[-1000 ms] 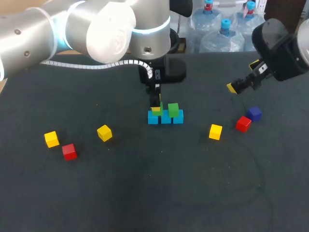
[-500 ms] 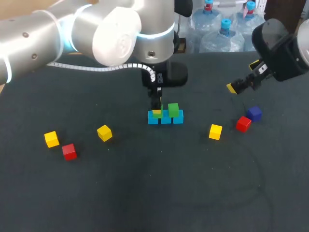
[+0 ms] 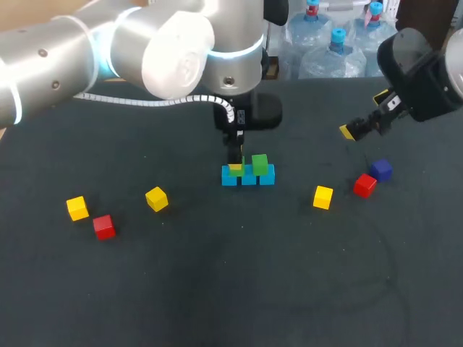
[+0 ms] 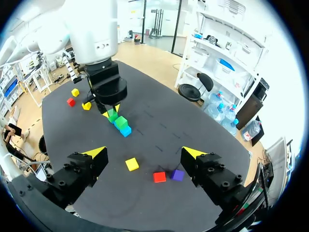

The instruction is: Place the blue cubes, place green cubes on the blue cubes, place the yellow cubes on the green cubes, then place the red cubes on the yellow cubes, and place purple cube on the red cubes.

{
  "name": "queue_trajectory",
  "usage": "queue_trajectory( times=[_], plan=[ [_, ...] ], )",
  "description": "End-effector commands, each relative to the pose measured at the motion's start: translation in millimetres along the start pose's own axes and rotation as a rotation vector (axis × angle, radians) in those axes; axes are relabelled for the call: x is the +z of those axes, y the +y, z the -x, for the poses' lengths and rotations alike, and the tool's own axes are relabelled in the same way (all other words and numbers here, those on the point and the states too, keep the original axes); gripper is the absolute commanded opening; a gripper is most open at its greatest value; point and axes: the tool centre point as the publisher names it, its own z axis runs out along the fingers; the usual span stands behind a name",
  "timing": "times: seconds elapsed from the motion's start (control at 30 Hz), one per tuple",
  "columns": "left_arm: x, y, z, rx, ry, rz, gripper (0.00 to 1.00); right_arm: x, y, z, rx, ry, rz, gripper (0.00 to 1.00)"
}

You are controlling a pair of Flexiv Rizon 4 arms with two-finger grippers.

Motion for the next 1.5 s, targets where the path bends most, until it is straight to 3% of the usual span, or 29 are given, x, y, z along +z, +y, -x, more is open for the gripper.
queue_trajectory(
  times=[0.03,1.5],
  plan=[
    [0.8,3.1,1.4,0.000,0.006,-0.005,0.00,-0.4,1.6,-1.6,0.001,-0.005,-0.009,1.00],
    [5.8,5.8,1.6,-0.003,0.020,-0.006,0.00,-0.4,1.6,-1.6,0.001,-0.005,-0.009,1.00]
  ],
)
